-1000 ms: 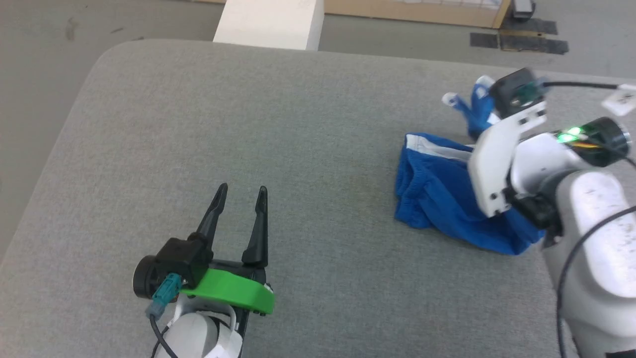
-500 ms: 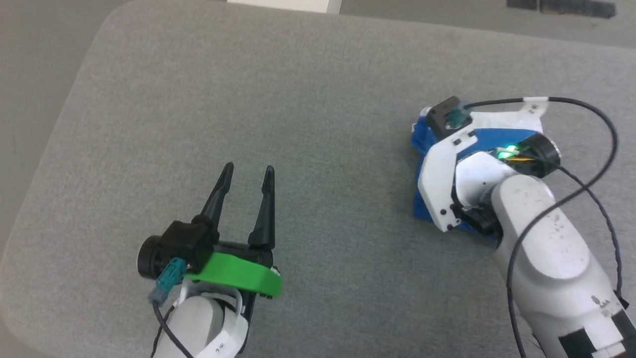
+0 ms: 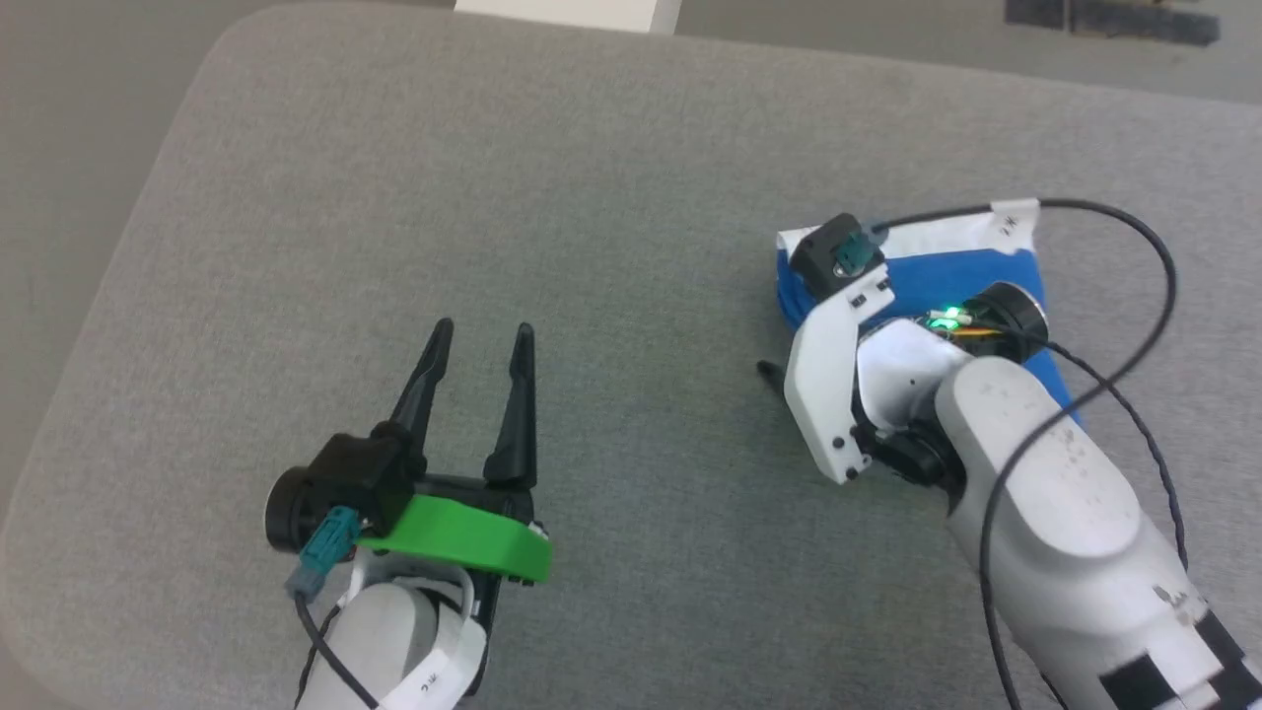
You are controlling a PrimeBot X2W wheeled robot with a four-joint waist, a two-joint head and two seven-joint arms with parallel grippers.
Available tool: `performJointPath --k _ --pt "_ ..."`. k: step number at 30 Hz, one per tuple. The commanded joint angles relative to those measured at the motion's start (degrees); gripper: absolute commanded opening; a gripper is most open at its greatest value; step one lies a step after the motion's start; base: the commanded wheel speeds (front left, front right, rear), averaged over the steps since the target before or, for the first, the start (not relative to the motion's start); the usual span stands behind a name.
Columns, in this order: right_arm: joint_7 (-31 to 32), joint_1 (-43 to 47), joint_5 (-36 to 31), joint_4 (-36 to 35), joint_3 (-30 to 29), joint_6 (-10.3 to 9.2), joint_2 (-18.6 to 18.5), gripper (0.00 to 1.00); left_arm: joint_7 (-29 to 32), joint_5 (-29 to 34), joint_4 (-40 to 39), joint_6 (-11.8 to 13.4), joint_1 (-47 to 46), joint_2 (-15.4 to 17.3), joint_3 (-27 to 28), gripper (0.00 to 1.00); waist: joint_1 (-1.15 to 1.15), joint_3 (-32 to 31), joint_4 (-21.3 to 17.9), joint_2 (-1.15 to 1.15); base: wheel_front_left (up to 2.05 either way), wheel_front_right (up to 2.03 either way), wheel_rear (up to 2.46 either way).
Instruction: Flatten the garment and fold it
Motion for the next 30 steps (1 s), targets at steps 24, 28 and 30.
performJointPath --k 24,28,30 --pt "-45.05 26.16 -5.32 -22.04 -26.86 -0.06 1.81 1.0 -0.26 0.63 0.4 -0.4 6.57 -0.14 4.58 1.0 0.0 -12.01 -11.14 0.0 0.0 0.0 0.0" --pt "-50.64 30.93 -6.8 -22.03 -28.18 -0.06 2.33 1.0 -0.26 0.39 0.05 -0.3 7.65 -0.14 5.32 1.0 0.0 -13.13 -12.28 0.0 0.0 0.0 0.0" --pt "-52.53 33.09 -7.52 -21.95 -28.53 -0.06 2.6 1.0 -0.26 0.27 -0.05 -0.27 8.24 -0.14 5.73 1.0 0.0 -13.67 -12.78 0.0 0.0 0.0 0.0"
